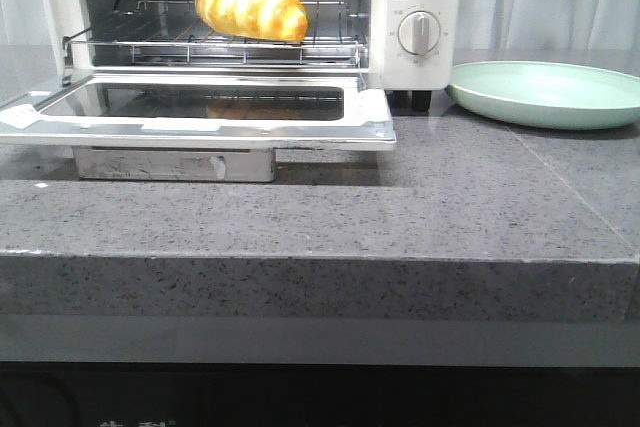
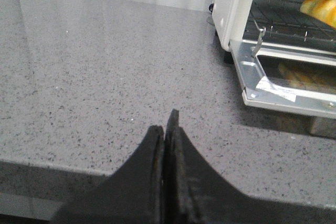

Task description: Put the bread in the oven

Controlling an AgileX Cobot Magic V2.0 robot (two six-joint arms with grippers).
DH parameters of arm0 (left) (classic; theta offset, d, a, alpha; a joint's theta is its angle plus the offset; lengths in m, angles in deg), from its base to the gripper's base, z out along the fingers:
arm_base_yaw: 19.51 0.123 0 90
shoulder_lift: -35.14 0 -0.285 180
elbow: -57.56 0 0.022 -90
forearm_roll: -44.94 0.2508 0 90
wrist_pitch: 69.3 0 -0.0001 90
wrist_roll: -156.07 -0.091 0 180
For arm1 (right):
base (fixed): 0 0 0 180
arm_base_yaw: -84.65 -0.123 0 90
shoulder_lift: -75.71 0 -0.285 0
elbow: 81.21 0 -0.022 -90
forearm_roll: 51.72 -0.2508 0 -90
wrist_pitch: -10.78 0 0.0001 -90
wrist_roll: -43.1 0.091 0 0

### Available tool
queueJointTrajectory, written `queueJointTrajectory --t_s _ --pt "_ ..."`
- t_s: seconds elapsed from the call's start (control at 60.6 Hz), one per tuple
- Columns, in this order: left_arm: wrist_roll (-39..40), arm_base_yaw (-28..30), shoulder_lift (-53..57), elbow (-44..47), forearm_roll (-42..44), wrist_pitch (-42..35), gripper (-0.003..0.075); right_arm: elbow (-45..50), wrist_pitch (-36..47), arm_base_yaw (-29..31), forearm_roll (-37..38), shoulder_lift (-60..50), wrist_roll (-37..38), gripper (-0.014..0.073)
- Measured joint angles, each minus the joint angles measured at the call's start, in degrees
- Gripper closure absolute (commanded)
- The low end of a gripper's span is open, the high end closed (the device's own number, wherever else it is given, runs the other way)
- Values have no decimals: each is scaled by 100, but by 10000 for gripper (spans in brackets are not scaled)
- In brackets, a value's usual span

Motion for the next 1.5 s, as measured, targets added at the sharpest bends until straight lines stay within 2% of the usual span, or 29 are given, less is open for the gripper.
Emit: queueJointTrajectory --t_s 0.181,1.105,1.254,1.386,1.501 --pt "0 0 0 90 0 -272 741 0 0 0 0 0 0 660" --pt "0 0 0 90 0 -299 741 23 85 0 0 0 0 660" --pt "0 0 0 90 0 -299 741 508 988 0 68 -50 -111 660" --pt "0 0 0 90 0 -299 741 1527 2224 0 94 -264 -484 660" --pt "0 0 0 90 0 -299 741 2386 2844 0 104 -599 -629 660"
